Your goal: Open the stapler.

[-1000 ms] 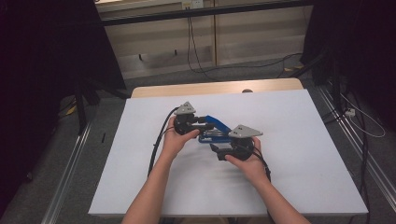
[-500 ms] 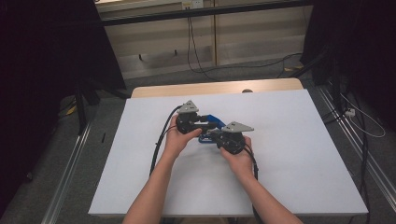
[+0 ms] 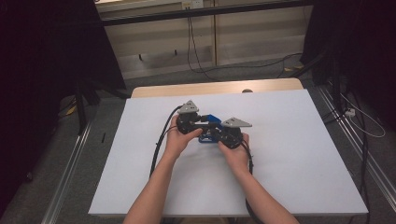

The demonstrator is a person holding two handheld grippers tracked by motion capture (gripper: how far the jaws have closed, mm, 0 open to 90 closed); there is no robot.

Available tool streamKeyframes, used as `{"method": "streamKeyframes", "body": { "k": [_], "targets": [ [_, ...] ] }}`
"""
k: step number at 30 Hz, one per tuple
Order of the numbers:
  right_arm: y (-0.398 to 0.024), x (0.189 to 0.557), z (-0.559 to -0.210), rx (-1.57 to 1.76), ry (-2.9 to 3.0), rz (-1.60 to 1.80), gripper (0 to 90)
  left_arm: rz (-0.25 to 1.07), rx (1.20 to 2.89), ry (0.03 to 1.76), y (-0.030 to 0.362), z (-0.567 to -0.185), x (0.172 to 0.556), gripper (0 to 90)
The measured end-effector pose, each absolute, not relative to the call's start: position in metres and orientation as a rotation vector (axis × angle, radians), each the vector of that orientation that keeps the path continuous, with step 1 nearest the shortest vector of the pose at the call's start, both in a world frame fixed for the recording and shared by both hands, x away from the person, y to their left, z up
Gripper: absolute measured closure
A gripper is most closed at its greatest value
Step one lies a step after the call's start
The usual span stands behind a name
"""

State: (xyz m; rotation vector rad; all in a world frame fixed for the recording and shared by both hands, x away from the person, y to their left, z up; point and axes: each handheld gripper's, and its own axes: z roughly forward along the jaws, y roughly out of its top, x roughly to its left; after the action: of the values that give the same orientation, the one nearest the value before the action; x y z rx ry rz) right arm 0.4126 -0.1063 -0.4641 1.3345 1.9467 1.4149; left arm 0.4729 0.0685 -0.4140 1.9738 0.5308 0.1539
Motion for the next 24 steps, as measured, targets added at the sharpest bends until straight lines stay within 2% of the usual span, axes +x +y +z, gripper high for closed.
{"method": "streamKeyframes", "body": {
  "k": [24],
  "targets": [
    [-0.095, 0.416, -0.463, 1.314, 1.895, 1.401, 90.0, 0.145, 1.95, 0.549, 0.074, -0.411, 0.471, 54.9]
  ]
}}
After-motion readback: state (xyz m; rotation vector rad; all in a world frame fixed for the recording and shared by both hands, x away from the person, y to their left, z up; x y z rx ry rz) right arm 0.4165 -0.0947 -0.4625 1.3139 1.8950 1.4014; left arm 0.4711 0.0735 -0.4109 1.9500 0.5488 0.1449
